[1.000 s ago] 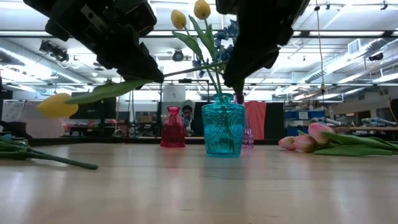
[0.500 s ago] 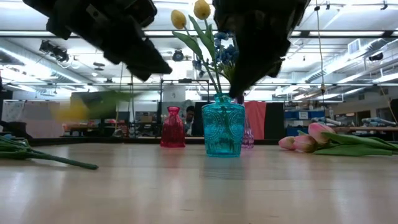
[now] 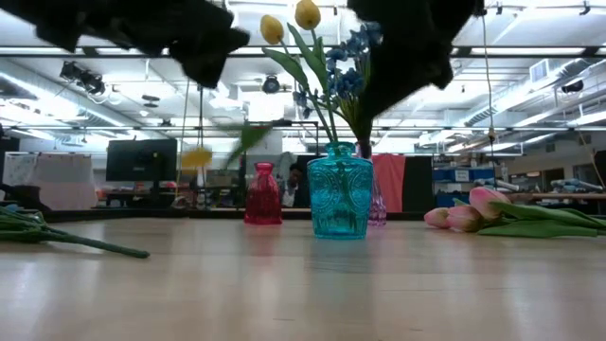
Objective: Sort flowers into vase by color
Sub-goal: Put the yellow flower into the blue vase
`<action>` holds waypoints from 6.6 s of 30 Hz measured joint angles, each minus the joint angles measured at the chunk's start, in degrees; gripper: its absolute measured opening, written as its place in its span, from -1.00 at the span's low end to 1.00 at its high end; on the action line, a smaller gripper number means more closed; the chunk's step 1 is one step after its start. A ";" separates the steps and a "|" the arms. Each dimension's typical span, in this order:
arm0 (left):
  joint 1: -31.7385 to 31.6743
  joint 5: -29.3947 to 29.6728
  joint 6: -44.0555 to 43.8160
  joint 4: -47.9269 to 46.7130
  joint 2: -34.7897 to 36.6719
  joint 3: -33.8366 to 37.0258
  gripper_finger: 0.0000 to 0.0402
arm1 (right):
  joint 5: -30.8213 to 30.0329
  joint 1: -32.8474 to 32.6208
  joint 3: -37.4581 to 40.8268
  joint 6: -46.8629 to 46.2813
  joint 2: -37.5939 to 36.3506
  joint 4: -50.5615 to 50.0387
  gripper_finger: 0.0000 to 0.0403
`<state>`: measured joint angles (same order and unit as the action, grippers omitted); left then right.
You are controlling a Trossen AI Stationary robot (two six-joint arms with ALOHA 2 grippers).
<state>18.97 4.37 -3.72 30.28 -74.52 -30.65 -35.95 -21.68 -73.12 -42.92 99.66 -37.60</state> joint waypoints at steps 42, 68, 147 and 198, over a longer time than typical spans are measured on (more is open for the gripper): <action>-2.04 14.20 -0.33 38.60 -0.27 6.64 -0.35 | -22.78 -6.81 0.02 29.59 -1.42 35.85 -0.95; -2.11 15.49 9.15 40.67 -0.27 6.56 -0.91 | -8.75 -4.33 0.02 22.73 -0.33 27.38 -0.57; -6.61 2.68 7.83 -9.89 6.00 -13.45 0.09 | -4.85 1.52 0.04 26.11 -8.58 33.69 -0.95; -6.13 25.15 17.22 4.51 23.64 22.06 0.09 | -2.57 0.25 40.17 48.28 -29.55 79.57 -0.94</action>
<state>12.84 29.52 13.50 34.79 -50.87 -8.60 -38.52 -21.43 -32.95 5.36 70.11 41.96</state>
